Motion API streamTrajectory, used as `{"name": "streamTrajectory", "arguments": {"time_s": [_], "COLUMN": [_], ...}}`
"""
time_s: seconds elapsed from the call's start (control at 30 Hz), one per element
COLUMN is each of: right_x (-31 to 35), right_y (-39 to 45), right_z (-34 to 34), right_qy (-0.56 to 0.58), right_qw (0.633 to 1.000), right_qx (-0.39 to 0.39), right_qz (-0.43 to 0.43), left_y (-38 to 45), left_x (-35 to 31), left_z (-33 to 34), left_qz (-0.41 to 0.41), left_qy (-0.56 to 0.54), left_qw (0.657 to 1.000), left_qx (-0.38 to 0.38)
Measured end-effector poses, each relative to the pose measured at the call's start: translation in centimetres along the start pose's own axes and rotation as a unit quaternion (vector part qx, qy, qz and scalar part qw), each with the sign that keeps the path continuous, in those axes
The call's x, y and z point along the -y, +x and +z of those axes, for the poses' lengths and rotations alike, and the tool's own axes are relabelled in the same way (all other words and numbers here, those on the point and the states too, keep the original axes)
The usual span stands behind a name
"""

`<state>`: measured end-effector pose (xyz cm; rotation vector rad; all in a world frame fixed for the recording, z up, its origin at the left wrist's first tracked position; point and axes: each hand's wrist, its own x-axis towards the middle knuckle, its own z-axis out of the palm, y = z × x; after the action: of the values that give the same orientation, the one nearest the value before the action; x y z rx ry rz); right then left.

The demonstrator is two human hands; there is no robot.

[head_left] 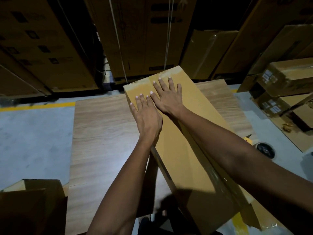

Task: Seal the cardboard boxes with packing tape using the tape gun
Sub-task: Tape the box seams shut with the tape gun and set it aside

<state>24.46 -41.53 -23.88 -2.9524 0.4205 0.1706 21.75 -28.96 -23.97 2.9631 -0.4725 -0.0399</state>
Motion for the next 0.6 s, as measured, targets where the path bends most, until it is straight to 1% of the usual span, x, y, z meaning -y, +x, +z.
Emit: {"name": "streamTrajectory", "arguments": {"time_s": [0.2,0.33,0.47,0.53,0.6], "right_x": [-0.8,-1.4,-2.6,-2.9,-2.9], "right_y": [-6.5,-11.1,-18.1,-21.5,-23.1], "right_z": [0.3,0.7,1.0,1.1,1.2], "right_qy": [0.025,0.022,0.012,0.012,0.015], "right_qw": [0.999,0.998,0.997,0.994,0.993], "right_qx": [0.014,0.022,0.020,0.022,0.023], "right_qz": [0.036,0.047,0.076,0.102,0.119], "left_y": [-0.2,-0.4,-0.3,-0.5,-0.7], "left_x": [0.1,0.3,0.5,0.5,0.5], "left_z": [-0.8,-0.8,-0.4,-0.5,-0.9], "left_qz": [0.013,0.022,0.023,0.027,0.043], "left_qy": [-0.017,-0.049,-0.094,-0.101,-0.093], "left_qw": [1.000,0.998,0.995,0.994,0.994], "left_qx": [0.008,-0.012,-0.034,-0.035,-0.041]}}
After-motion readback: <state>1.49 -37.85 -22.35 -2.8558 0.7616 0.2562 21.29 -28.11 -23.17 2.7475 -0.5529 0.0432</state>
